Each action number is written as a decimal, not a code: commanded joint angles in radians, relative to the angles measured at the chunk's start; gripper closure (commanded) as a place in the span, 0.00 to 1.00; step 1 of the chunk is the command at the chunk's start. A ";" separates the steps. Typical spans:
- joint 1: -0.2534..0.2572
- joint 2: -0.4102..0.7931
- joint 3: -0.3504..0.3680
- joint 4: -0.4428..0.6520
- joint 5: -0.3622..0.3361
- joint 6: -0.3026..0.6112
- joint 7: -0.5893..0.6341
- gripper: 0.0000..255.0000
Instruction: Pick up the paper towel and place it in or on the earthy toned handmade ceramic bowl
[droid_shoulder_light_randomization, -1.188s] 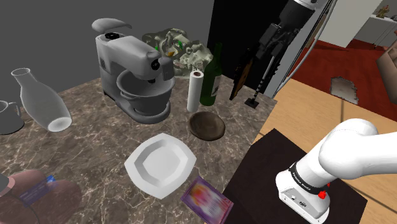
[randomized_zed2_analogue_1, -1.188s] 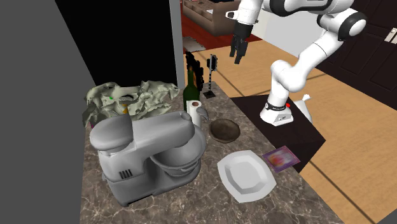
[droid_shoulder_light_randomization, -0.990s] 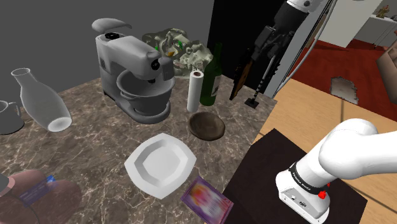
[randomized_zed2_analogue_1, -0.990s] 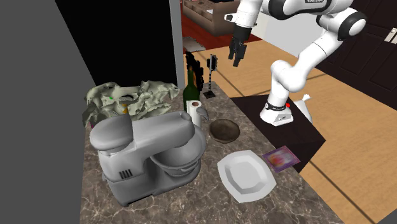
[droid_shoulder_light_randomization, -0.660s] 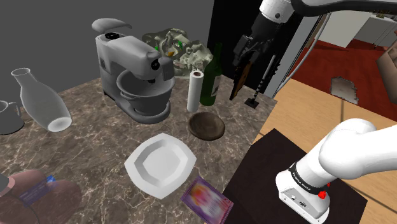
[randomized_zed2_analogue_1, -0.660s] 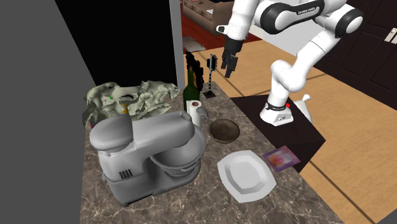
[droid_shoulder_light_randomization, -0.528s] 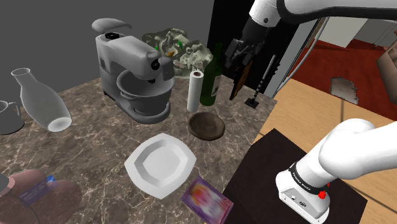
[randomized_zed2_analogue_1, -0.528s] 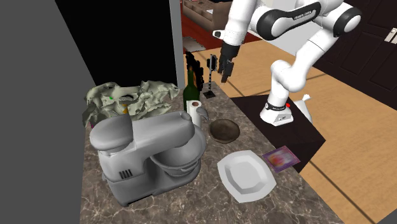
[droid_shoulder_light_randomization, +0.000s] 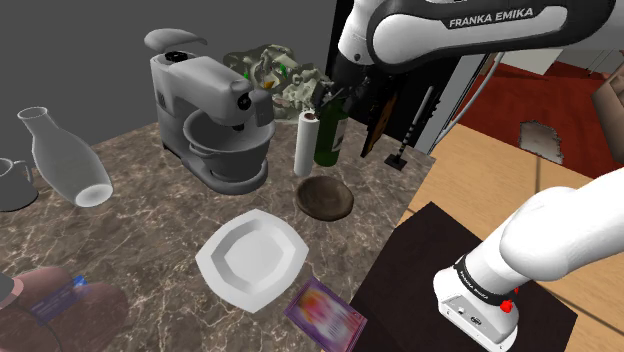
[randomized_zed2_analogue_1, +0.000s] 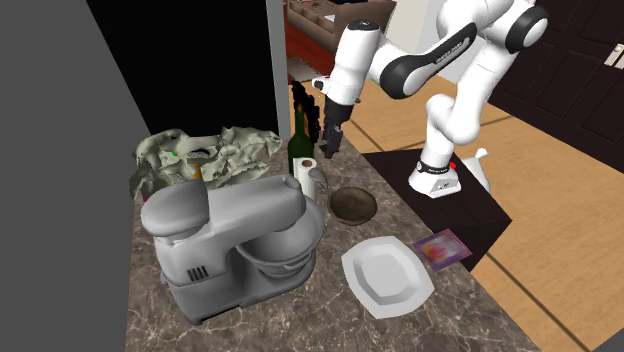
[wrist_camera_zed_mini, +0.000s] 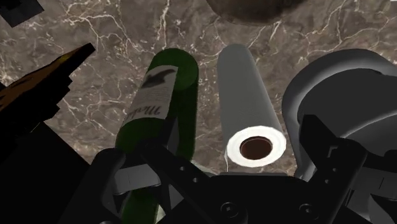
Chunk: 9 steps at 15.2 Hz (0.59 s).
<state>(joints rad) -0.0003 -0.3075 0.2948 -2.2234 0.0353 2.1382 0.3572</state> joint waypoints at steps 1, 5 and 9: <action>-0.006 0.071 0.030 0.029 -0.035 0.042 0.048 0.00; -0.010 0.149 0.051 0.049 -0.079 0.095 0.094 0.00; -0.013 0.181 0.054 0.028 -0.095 0.146 0.105 0.00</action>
<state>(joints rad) -0.0128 -0.1349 0.3482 -2.1913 -0.0553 2.2720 0.4589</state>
